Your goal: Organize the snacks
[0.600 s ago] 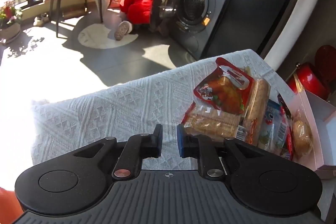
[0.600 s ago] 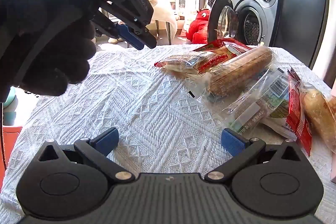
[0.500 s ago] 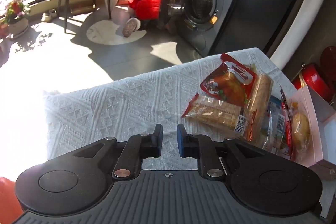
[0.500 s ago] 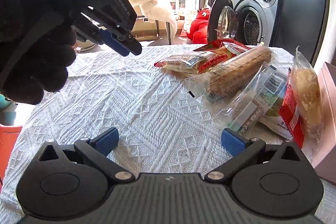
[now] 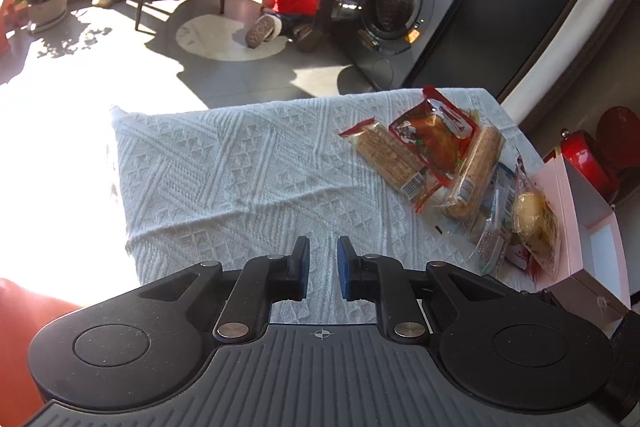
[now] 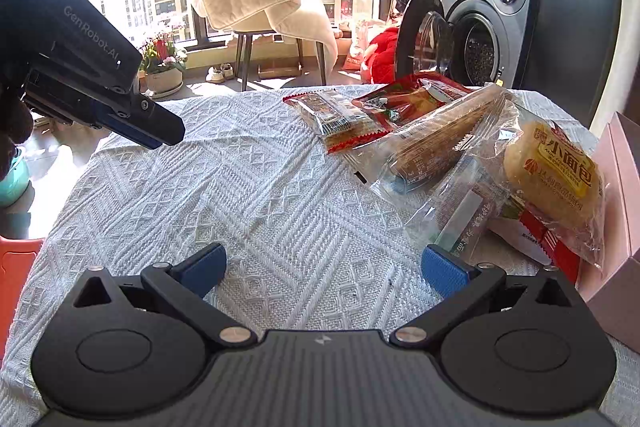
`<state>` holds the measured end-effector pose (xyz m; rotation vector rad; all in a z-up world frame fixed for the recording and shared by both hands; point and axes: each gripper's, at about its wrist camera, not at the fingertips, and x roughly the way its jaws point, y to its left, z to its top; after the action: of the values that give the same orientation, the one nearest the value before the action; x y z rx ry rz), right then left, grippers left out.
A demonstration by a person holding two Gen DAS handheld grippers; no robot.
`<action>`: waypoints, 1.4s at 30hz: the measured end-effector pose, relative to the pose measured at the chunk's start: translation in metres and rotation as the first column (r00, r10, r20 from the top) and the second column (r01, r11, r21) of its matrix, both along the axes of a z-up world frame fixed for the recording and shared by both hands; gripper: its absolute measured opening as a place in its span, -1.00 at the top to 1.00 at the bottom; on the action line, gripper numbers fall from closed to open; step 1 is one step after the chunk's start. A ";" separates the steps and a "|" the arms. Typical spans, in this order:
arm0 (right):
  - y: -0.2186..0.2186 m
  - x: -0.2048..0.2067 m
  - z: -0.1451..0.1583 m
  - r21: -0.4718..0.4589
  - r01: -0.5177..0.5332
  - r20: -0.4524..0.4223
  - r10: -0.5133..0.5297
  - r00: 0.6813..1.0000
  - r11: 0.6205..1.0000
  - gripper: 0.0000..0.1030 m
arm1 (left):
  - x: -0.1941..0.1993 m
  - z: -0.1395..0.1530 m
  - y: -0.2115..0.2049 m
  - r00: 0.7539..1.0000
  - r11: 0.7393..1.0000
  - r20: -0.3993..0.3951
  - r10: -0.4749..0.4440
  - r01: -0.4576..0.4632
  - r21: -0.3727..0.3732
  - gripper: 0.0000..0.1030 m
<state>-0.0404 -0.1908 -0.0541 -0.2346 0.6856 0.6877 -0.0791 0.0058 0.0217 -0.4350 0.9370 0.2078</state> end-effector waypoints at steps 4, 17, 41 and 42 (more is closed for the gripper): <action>0.002 0.000 0.001 -0.003 0.000 0.001 0.000 1.000 1.000 -1.00 | -0.023 0.010 0.013 1.000 1.000 -0.014 0.005 -0.005 0.009 0.67; 0.086 0.037 0.104 -0.300 -0.196 0.250 0.275 0.928 0.933 -1.00 | -0.100 0.005 0.066 0.971 0.970 -0.022 0.236 -0.237 -0.048 0.67; 0.094 0.281 0.016 -0.430 0.111 -0.234 -0.229 0.945 0.896 -1.00 | -0.163 -0.003 0.085 0.941 0.940 -0.037 0.336 -0.337 -0.055 0.67; 0.084 0.278 0.016 -0.427 0.128 -0.254 -0.254 0.933 0.895 -1.00 | -0.164 -0.002 0.085 0.941 0.940 -0.037 0.336 -0.337 -0.056 0.67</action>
<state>0.2373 -0.1069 -0.0384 -0.4414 1.1355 0.3838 -0.2427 0.0911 0.0193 -0.6511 0.8926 0.4989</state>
